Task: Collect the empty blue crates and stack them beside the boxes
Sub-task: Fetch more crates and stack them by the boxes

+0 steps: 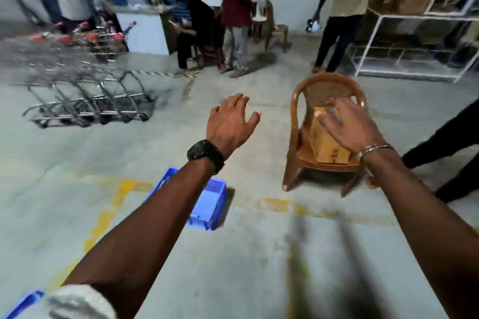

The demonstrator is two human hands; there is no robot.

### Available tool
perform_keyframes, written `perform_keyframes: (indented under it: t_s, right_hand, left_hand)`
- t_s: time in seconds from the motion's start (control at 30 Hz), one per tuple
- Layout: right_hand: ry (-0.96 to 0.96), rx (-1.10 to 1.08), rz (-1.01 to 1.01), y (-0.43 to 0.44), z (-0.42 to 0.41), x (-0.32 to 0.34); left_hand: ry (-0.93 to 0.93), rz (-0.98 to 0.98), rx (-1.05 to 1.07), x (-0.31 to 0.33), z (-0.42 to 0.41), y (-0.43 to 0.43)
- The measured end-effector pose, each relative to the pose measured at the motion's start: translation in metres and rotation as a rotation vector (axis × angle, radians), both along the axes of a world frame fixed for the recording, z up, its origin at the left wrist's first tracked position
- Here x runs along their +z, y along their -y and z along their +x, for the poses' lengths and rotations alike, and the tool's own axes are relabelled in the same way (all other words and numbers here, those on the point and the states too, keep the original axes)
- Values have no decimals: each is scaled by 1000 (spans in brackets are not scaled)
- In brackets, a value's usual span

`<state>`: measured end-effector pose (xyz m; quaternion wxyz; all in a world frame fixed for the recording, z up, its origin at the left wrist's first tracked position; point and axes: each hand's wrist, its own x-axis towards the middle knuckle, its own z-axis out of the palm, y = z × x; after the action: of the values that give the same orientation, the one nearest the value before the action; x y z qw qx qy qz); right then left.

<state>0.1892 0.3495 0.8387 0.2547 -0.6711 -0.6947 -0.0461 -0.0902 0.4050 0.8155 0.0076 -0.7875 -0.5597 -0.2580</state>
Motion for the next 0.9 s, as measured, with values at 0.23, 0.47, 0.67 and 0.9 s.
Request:
perform_keyframes:
  t_s: [0.23,0.47,0.67,0.9]
  right_hand:
    - [-8,324,45,-191,-137,-13]
    - [-37,602,6,-365,-249,-55]
    - [-159,669,-218,-446,-273,-150]
    - [-243,515,-354,-529,-299,-254]
  left_hand:
    - [12,9,382,-18,-147,-85]
    - [-7,-55,674,-78,-228,-189]
    - [-58,-276,789,-132,-273,-279]
    - [-117,-435,744,-220,-325,-385]
